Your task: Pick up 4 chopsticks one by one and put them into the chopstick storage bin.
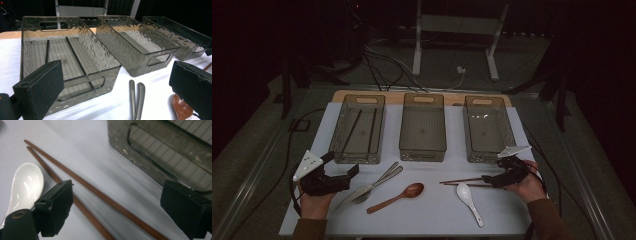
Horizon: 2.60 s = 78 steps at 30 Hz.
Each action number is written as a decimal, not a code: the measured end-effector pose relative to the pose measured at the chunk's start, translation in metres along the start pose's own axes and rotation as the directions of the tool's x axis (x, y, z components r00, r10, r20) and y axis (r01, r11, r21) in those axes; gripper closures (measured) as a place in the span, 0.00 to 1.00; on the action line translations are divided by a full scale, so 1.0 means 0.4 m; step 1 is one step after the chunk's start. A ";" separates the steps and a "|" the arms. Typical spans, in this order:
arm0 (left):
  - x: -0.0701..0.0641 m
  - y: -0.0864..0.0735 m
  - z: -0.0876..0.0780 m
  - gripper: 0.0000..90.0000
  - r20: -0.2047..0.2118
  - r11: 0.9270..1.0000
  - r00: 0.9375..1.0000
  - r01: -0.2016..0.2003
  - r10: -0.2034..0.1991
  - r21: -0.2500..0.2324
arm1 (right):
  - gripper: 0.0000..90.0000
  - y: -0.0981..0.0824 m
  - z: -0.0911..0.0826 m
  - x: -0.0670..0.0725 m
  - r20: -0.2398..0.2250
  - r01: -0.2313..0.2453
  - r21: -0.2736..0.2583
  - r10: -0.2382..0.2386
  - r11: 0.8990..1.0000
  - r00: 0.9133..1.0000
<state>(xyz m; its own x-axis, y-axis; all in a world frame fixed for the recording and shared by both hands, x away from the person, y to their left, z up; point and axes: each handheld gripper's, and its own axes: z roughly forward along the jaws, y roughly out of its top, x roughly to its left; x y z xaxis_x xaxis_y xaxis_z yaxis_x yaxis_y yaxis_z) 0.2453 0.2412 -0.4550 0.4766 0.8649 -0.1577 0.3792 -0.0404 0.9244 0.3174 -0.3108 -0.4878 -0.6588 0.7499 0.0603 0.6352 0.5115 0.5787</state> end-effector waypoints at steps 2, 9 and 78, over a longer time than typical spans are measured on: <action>-0.001 0.000 0.000 0.01 0.001 1.000 1.000 -0.001 0.001 0.000 | 0.17 -0.006 -0.003 0.006 -0.001 0.018 0.003 -0.018 1.000 1.000; -0.002 0.001 0.000 0.01 -0.001 1.000 1.000 0.001 -0.001 -0.001 | 0.36 -0.048 -0.006 0.025 -0.014 0.079 0.043 -0.078 0.996 0.997; -0.008 0.003 0.007 0.01 0.005 1.000 1.000 -0.001 0.001 0.013 | 0.94 0.020 0.033 0.135 -0.138 0.410 -0.060 -0.414 0.910 0.900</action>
<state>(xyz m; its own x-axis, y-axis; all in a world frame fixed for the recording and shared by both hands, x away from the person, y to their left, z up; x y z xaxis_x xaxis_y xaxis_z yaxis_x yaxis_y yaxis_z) 0.2465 0.2371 -0.4544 0.4811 0.8621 -0.1591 0.3890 -0.0473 0.9200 0.2922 -0.2606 -0.4904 -0.9114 0.4049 -0.0730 0.2840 0.7476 0.6003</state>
